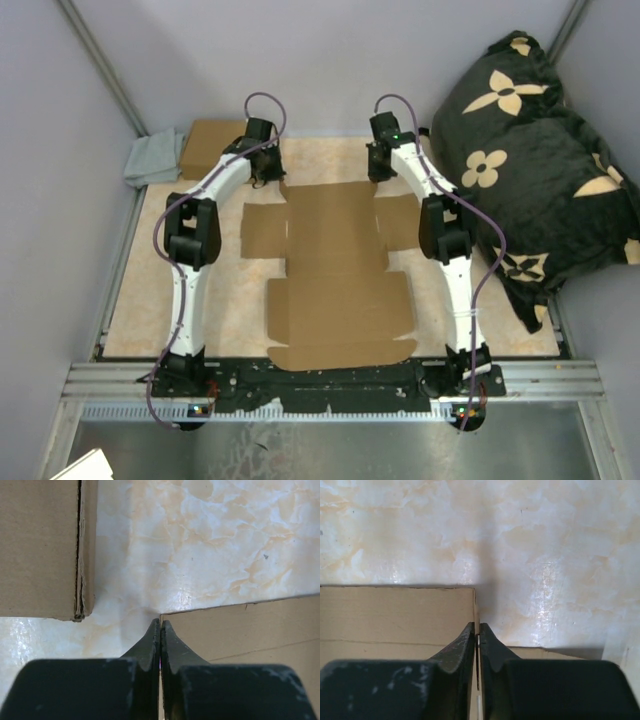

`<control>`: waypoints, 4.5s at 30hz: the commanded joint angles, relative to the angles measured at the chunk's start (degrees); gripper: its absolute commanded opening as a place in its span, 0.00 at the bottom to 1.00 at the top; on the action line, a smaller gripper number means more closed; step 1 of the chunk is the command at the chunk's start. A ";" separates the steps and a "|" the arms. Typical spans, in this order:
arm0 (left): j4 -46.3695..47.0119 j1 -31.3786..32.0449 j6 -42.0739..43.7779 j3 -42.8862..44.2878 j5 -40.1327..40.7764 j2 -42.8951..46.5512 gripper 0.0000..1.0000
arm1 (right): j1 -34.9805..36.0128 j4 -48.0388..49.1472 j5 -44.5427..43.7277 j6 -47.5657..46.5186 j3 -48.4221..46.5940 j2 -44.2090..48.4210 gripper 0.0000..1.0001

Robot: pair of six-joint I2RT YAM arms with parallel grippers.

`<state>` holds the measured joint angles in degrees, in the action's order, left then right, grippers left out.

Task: Fold the paper box

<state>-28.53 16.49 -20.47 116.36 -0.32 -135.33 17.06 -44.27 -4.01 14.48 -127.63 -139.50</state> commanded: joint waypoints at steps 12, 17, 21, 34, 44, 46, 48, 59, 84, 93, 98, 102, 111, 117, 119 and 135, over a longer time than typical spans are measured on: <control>10.59 0.08 1.14 -14.03 -5.38 19.54 0.00 | -0.18 8.68 5.05 -0.53 10.77 13.56 0.00; 16.82 0.44 1.87 -22.78 -6.84 30.31 0.00 | -0.01 17.56 6.16 -0.23 21.82 25.12 0.00; 20.42 0.73 3.72 -31.46 -7.58 39.57 0.09 | 0.84 26.62 6.39 -1.42 32.09 33.95 0.00; 26.90 0.98 12.25 -45.46 -20.21 61.89 0.67 | 8.50 73.36 16.88 -13.48 77.08 66.63 0.00; 25.46 3.27 17.74 -48.85 -44.61 60.80 0.77 | 8.60 88.44 25.67 -13.21 96.80 79.96 0.00; 24.76 3.45 17.18 -49.43 -47.92 59.61 0.77 | 8.61 87.23 26.49 -13.11 97.33 81.36 0.00; 23.03 3.46 17.23 -49.68 -49.79 58.17 0.77 | 8.65 85.71 26.88 -13.27 97.16 82.48 0.00; 17.54 4.87 18.46 -51.08 -47.70 57.25 0.74 | 8.60 75.48 26.76 -14.60 92.44 81.00 0.00; 4.37 14.66 27.81 -45.21 -10.80 58.51 0.28 | 8.39 51.20 17.97 -8.65 72.47 70.02 0.64; 5.09 18.27 30.64 -47.53 1.01 59.71 0.14 | -0.41 55.03 13.09 -0.49 69.37 66.69 0.63; 9.25 23.32 35.05 -51.37 12.72 61.74 0.02 | -1.80 51.26 9.38 -2.67 64.41 59.09 0.60; 15.48 28.04 40.60 -55.99 21.84 63.64 0.00 | -3.64 52.32 11.90 -3.93 62.16 53.84 0.58; 24.70 32.69 49.95 -61.76 23.51 67.63 0.00 | -9.41 52.30 28.12 -4.16 49.26 37.03 0.51; 27.34 32.71 52.49 -63.17 15.19 67.86 0.00 | -9.46 52.22 39.59 -7.24 43.74 27.96 0.50; 27.42 32.66 53.71 -62.61 14.88 66.30 0.00 | -9.44 55.69 43.59 -6.10 44.92 26.36 0.49; 27.14 34.47 56.06 -56.54 23.30 54.64 0.00 | -9.45 68.80 51.31 -6.20 69.64 40.84 0.49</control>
<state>-1.67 49.63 34.85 57.93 20.80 -80.75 7.38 19.42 45.87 10.09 -60.82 -106.78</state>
